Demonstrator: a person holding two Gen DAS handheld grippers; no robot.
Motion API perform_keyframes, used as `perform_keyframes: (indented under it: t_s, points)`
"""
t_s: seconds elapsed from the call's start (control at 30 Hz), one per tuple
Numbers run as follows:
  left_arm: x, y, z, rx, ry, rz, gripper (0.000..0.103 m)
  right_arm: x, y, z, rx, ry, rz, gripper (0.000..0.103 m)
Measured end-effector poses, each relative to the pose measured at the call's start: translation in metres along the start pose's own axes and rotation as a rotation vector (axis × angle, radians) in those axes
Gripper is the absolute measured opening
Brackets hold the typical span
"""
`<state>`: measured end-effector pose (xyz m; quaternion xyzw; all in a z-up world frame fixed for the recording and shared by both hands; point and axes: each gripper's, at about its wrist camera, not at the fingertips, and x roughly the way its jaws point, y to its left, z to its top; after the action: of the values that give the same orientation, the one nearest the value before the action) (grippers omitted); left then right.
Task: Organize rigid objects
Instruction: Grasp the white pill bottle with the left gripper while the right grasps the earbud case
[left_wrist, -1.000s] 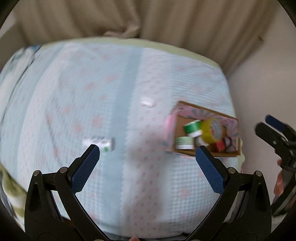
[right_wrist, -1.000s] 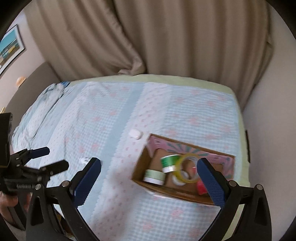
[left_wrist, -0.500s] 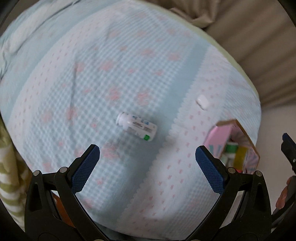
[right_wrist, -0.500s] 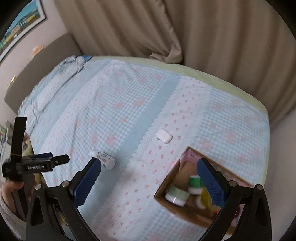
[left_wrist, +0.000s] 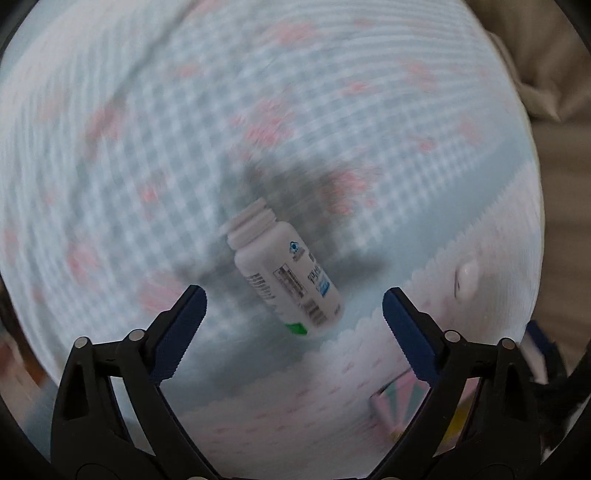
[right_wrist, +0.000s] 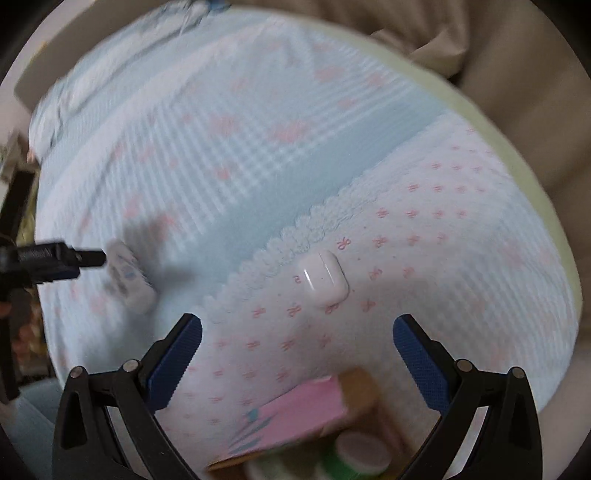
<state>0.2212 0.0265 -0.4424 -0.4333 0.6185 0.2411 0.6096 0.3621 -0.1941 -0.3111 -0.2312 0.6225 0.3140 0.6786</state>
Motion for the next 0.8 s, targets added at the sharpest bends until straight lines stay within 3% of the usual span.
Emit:
perform_keyframes:
  t_s: [0.17, 0.23, 0.33, 0.43, 0.53, 0.57, 0.63, 0.77, 0.8]
  points:
    - [0.030, 0.004, 0.001, -0.153, 0.001, -0.007, 0.086, 0.056, -0.014, 0.015, -0.107, 0.100, -0.003, 0.103]
    - [0.040, 0.005, 0.002, -0.206, -0.003, -0.004, 0.082, 0.072, -0.018, 0.020, -0.135, 0.126, 0.002, 0.096]
    - [0.050, 0.009, 0.001, -0.273, -0.005, 0.009, 0.072, 0.090, -0.019, 0.022, -0.164, 0.161, 0.014, 0.096]
    - [0.059, 0.012, 0.001, -0.318, 0.000, 0.019, 0.063, 0.102, -0.018, 0.022, -0.197, 0.184, 0.021, 0.087]
    - [0.069, 0.010, 0.001, -0.316, 0.011, 0.037, 0.061, 0.111, -0.015, 0.021, -0.214, 0.202, 0.017, 0.084]
    - [0.072, 0.009, 0.003, -0.307, 0.019, 0.045, 0.061, 0.113, -0.016, 0.021, -0.215, 0.205, 0.020, 0.081]
    - [0.074, 0.006, 0.003, -0.296, 0.025, 0.056, 0.061, 0.119, -0.018, 0.023, -0.208, 0.224, 0.026, 0.067]
    - [0.074, 0.005, 0.000, -0.286, 0.018, 0.064, 0.053, 0.128, -0.024, 0.028, -0.193, 0.249, 0.015, 0.055]
    - [0.073, 0.007, 0.002, -0.287, 0.016, 0.055, 0.053, 0.130, -0.024, 0.028, -0.190, 0.257, 0.007, 0.045]
